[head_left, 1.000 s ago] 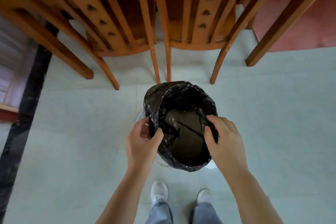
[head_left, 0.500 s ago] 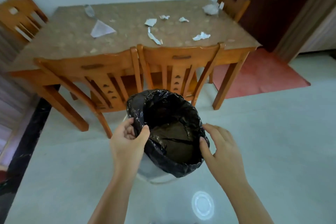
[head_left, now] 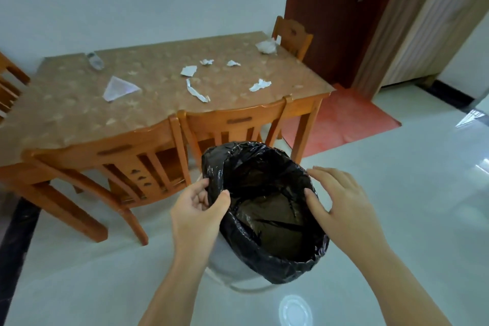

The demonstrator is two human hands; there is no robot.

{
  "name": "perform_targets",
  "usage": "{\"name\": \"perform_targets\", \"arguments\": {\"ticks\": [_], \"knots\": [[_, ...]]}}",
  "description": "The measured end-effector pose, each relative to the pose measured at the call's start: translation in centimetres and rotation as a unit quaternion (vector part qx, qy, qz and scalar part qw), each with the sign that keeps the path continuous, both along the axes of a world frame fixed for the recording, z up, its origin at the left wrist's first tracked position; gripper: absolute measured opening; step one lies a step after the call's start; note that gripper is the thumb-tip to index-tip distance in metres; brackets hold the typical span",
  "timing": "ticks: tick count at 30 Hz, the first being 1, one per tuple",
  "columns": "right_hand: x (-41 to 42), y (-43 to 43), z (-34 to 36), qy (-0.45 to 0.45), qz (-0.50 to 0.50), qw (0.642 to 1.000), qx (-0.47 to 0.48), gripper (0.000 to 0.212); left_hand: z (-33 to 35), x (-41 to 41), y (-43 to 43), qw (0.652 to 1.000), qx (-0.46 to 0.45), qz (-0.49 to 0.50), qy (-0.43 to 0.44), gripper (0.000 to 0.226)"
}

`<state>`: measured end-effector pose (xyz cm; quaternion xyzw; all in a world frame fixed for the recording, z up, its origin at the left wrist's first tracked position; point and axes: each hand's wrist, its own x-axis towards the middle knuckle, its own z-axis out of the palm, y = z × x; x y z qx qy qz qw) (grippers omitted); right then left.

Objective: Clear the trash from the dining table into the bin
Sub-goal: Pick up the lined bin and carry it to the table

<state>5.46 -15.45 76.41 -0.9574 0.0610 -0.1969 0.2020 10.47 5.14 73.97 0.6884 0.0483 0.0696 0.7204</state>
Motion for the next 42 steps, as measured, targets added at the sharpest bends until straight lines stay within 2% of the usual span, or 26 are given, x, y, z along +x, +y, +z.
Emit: {"name": "perform_targets", "arguments": {"ticks": [5,10,18,24,31,38,42], "knots": [[2.8,-4.3,0.9,-0.030,-0.017,0.999,0.008,0.030,1.4,3.7,-5.4,1.000,-0.006,-0.007,-0.030,0.035],[6.3,-12.3,1.6,-0.055,-0.043,0.997,0.023,0.029,2.5,8.1,-13.2,0.997,-0.020,-0.003,-0.070,0.035],[14.1,-26.2,4.9,-0.090,-0.010,0.996,0.009,0.029,5.5,16.4,-28.0,0.993,-0.075,-0.020,-0.090,0.034],[21.9,-32.8,6.7,-0.107,-0.012,0.994,-0.011,0.028,7.8,24.0,-35.1,0.988,-0.095,-0.025,-0.118,0.033],[34.1,-34.8,5.5,-0.087,0.005,0.996,-0.015,0.029,7.5,35.5,-37.0,0.983,-0.082,0.024,-0.163,0.034],[48.5,-32.1,5.0,-0.061,0.074,0.995,-0.005,0.029,7.0,47.5,-32.9,0.976,-0.062,0.121,-0.170,0.038],[54.6,-31.0,3.3,-0.039,0.114,0.993,0.010,0.029,5.8,52.0,-30.3,0.974,-0.024,0.162,-0.155,0.029]]}}
